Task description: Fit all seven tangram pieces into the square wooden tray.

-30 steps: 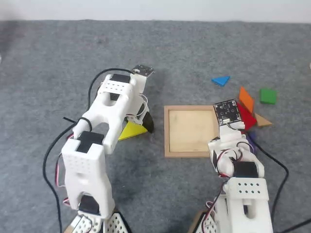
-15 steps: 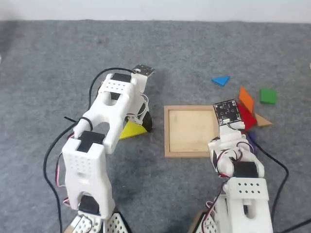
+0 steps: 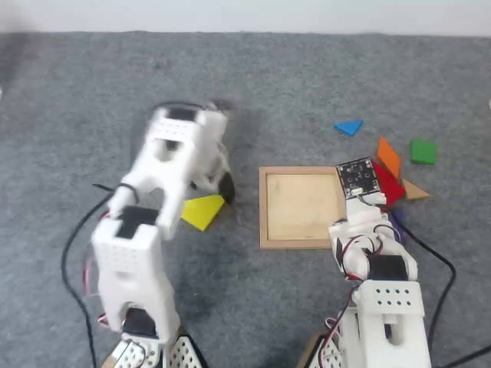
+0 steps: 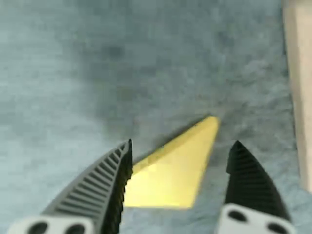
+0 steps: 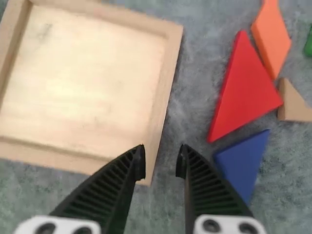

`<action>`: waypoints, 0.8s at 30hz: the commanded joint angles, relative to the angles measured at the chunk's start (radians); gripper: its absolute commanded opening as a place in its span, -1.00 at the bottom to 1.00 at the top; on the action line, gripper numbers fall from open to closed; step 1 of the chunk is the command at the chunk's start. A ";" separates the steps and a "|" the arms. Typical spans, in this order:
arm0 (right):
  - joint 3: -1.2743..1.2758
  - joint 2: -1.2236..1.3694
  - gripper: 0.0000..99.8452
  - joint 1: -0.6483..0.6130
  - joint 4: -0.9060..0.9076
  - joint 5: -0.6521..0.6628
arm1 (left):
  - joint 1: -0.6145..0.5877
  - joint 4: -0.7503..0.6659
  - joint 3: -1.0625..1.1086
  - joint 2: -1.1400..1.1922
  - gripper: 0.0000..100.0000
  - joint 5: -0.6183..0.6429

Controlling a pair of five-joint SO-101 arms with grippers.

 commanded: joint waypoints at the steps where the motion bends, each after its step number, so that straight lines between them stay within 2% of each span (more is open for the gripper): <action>1: -0.123 -0.008 -0.74 -0.002 0.094 0.054 | -0.143 0.115 -0.197 -0.272 -0.36 -0.068; 5: -0.305 0.010 -0.74 -0.059 0.249 0.061 | -0.247 0.236 -0.188 -0.503 -0.36 -0.169; 9: -0.532 0.150 -0.74 -0.245 0.378 0.063 | -0.382 0.218 0.050 -0.700 -0.36 -0.203; 11: -0.624 0.257 -0.74 -0.369 0.395 0.103 | -0.442 0.140 0.251 -0.789 -0.36 -0.203; 14: -0.736 0.414 -0.74 -0.544 0.384 0.173 | -0.537 -0.075 0.590 -0.908 -0.36 -0.203; 17: -0.850 0.555 -0.74 -0.651 0.351 0.192 | -0.661 -0.285 0.854 -0.997 -0.36 -0.250; 21: -0.973 0.785 -0.60 -0.711 0.280 0.212 | -0.813 -0.348 0.981 -1.030 -0.36 -0.351; 24: -1.062 0.958 -0.46 -0.713 0.222 0.259 | -0.931 -0.387 0.978 -1.030 -0.36 -0.359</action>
